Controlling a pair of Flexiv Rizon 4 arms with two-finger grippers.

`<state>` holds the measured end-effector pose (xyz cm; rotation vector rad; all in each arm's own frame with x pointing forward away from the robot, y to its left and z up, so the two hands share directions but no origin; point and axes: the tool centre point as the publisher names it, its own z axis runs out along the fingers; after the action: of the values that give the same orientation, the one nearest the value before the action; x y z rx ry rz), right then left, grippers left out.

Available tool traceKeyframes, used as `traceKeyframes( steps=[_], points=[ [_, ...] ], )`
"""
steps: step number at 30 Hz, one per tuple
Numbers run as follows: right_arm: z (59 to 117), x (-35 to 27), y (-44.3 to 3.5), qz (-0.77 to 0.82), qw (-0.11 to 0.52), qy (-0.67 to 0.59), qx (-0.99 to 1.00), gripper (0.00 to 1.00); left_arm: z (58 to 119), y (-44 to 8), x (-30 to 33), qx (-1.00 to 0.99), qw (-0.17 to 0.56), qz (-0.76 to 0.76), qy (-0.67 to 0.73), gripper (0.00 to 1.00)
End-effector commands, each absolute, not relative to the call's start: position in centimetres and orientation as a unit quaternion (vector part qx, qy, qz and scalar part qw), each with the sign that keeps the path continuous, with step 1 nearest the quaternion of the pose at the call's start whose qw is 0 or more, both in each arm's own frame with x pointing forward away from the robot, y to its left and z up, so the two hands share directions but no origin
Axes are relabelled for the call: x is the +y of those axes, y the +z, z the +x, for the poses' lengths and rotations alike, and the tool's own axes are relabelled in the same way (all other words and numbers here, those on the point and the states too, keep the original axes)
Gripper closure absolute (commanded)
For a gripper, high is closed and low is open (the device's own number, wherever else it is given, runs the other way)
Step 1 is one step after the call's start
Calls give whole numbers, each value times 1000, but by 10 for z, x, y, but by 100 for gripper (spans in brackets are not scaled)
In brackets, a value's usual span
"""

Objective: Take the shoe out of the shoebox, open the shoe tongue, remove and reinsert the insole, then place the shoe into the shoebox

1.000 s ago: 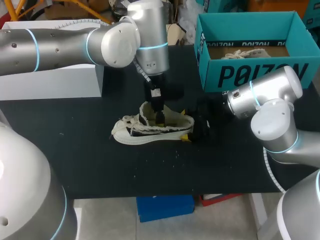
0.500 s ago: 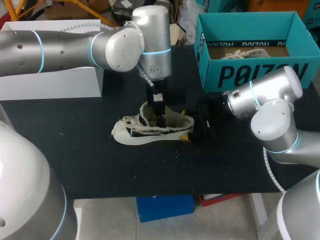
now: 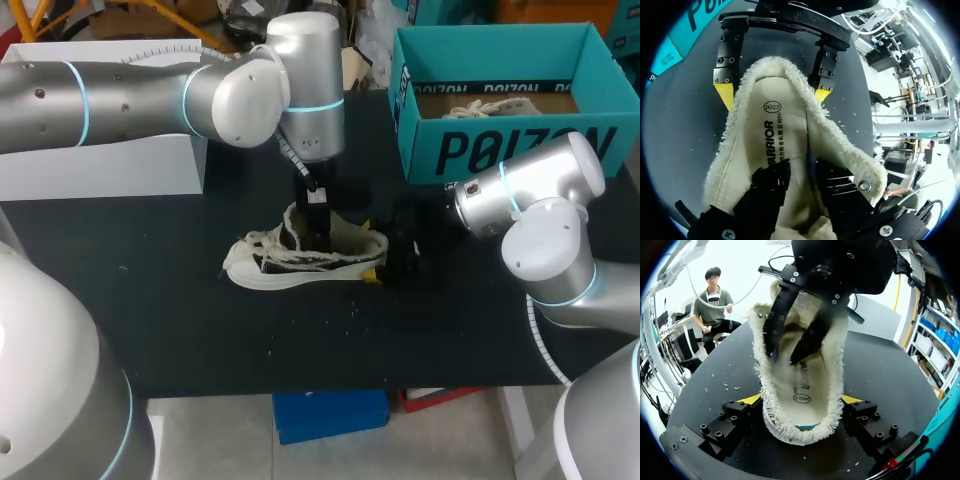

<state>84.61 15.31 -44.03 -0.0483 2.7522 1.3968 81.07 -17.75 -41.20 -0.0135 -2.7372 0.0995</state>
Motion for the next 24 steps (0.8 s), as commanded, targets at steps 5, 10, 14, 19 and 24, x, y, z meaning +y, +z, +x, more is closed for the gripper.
traceKeyframes(
  steps=[5,10,14,19,24],
  points=[
    [849,152,-441,-15,27,452,891,100,802,-421,-177,-988,152,13,4,67],
    [849,152,-441,-15,27,452,891,100,805,-427,-174,-994,93,41,-30,73],
    [849,152,-441,-15,27,452,891,100,807,-431,-170,-997,37,58,-45,76],
    [849,152,-441,-15,27,452,891,100,809,-437,-167,-996,-20,68,-58,74],
    [849,152,-441,-15,27,452,891,100,808,-442,-162,-992,-90,65,-52,75]
  ],
)
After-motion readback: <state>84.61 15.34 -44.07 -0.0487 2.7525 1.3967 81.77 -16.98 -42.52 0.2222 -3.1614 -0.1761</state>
